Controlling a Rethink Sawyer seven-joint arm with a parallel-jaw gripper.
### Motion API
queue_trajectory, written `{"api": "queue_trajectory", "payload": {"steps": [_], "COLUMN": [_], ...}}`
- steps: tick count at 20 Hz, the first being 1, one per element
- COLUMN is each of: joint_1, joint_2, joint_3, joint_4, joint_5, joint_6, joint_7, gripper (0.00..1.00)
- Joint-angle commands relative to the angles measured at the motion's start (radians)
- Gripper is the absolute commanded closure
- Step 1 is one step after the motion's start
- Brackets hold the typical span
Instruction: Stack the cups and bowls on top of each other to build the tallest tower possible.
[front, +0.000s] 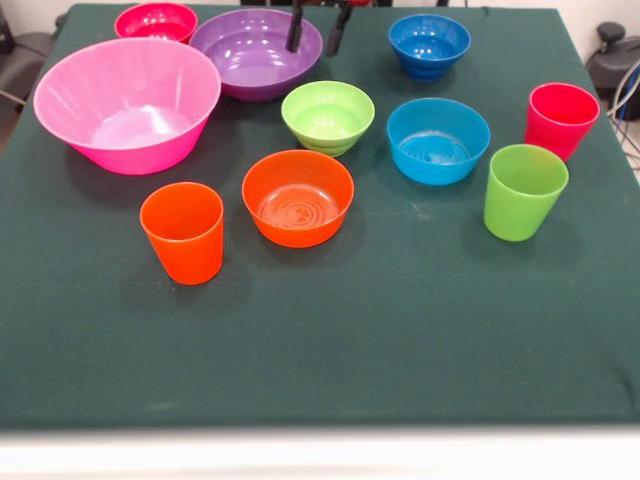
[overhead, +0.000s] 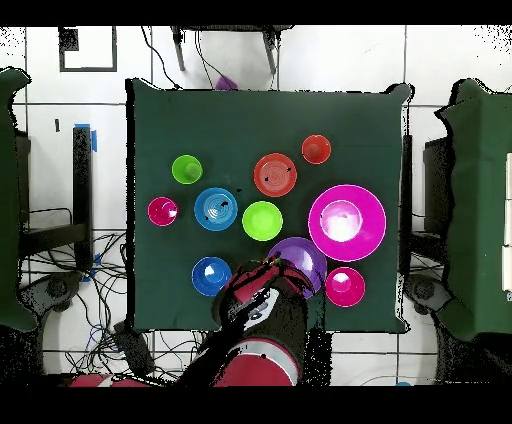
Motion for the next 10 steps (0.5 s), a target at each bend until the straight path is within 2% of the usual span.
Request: {"api": "queue_trajectory", "payload": {"steps": [1, 10], "joint_1": [-0.003, 0.012], "joint_2": [0.103, 0.128], "joint_3": [0.089, 0.068], "joint_4": [-0.118, -0.135], "joint_5": [-0.044, -0.035], "joint_6": [-0.014, -0.026], "joint_7": [0.022, 0.035], "gripper": [0.00, 0.00]}}
